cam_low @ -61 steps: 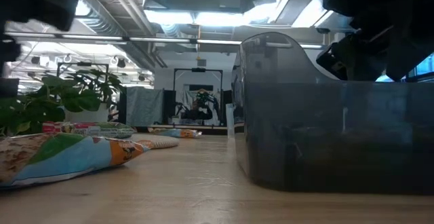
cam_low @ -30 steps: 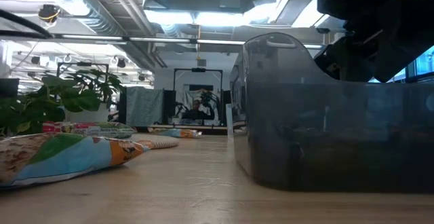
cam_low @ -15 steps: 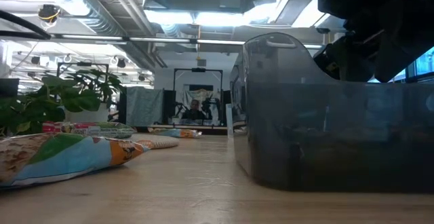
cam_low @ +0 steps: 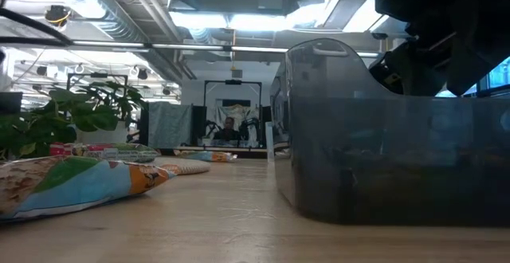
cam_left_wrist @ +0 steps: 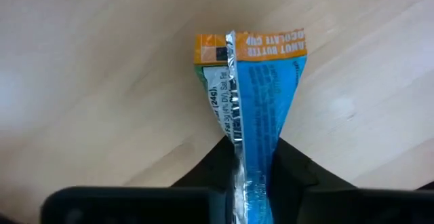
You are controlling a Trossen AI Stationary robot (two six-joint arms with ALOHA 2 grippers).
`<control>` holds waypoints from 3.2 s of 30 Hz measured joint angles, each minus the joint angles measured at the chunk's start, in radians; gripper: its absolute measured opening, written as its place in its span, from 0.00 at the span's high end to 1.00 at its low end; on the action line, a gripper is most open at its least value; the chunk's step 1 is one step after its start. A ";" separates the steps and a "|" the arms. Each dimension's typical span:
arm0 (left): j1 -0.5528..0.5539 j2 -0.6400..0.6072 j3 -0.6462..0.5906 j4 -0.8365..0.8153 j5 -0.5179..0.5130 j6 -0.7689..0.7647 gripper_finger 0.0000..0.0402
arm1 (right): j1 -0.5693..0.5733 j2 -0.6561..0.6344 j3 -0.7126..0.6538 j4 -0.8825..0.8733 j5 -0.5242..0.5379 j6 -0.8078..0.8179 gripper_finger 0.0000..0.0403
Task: Pick and place Granola Bars by type
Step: Put the yellow granola bar into the transparent bin
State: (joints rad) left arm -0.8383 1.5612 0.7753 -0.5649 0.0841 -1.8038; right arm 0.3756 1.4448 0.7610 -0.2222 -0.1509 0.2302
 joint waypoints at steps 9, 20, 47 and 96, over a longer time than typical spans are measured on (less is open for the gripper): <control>0.112 -0.071 0.000 0.124 -0.124 0.261 0.86 | 0.000 0.000 0.000 0.001 0.000 0.000 0.53; 0.333 -0.213 0.000 0.529 -0.433 1.115 0.87 | 0.006 -0.045 0.137 -0.097 0.223 -0.041 0.53; 0.642 -0.089 0.000 1.244 -0.167 2.014 0.87 | -0.093 -0.102 0.163 0.295 0.445 -0.258 0.29; 0.654 -0.079 0.000 1.276 -0.403 2.025 0.58 | -0.121 -0.034 0.163 0.328 0.446 -0.279 0.86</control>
State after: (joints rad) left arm -0.1841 1.4822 0.7753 0.7107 -0.3190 0.2216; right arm 0.2546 1.4113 0.9237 0.1061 0.2949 -0.0483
